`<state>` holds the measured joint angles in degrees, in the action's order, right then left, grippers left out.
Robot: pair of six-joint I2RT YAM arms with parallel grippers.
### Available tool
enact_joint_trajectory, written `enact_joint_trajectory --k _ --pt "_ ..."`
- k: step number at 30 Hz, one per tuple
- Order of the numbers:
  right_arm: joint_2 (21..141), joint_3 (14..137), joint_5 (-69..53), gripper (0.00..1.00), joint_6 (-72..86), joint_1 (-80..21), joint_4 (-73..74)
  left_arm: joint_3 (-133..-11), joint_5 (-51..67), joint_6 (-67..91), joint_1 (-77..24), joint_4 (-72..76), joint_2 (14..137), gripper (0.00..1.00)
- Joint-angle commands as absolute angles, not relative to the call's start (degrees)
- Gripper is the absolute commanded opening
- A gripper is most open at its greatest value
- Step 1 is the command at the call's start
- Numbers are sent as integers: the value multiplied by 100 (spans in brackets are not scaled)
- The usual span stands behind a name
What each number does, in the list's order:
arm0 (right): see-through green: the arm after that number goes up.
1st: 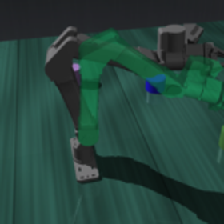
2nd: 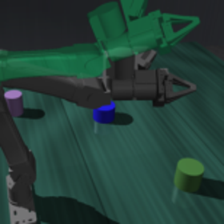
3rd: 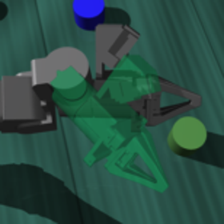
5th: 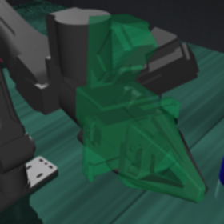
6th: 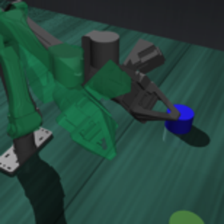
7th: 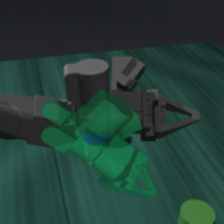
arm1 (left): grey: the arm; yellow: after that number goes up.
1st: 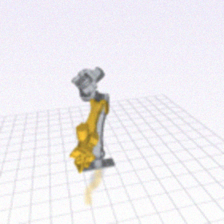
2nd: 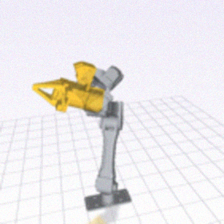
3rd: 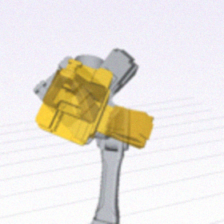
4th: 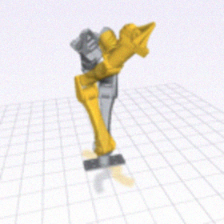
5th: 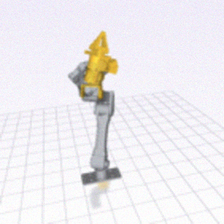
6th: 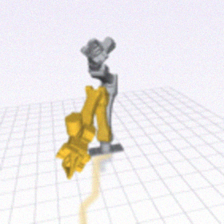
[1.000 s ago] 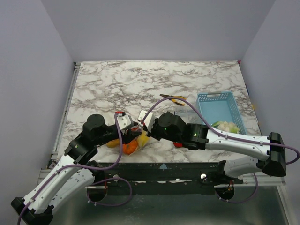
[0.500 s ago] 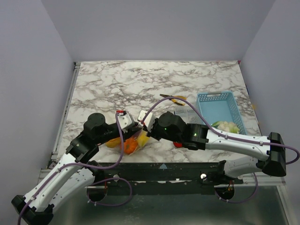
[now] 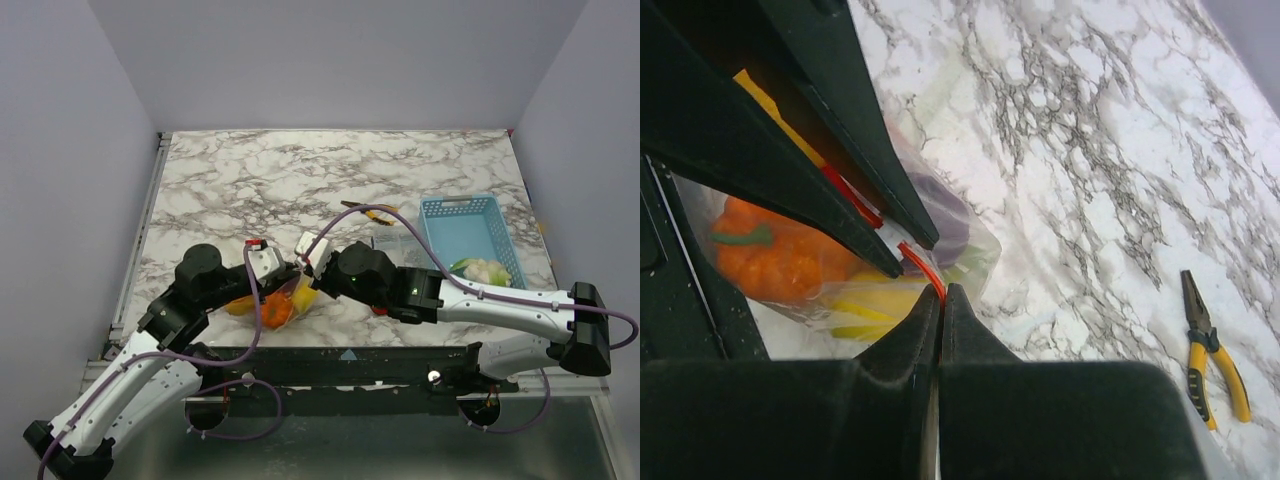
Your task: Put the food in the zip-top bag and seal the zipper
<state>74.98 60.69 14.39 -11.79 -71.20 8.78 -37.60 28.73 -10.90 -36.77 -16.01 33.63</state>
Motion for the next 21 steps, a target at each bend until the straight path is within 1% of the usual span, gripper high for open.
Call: enact_joint_trajectory --k 1,10,21 --pt "7420 5946 2229 0 -1009 -7040 388 -3618 2558 -1019 -3667 -1795 3000 0" --pt "7533 6026 2068 0 -776 -6575 228 -3724 2219 -742 -3672 -2191 2768 0" --pt "8295 6653 1938 0 -542 -5881 128 -3815 1835 -329 -3668 -2869 2531 0"
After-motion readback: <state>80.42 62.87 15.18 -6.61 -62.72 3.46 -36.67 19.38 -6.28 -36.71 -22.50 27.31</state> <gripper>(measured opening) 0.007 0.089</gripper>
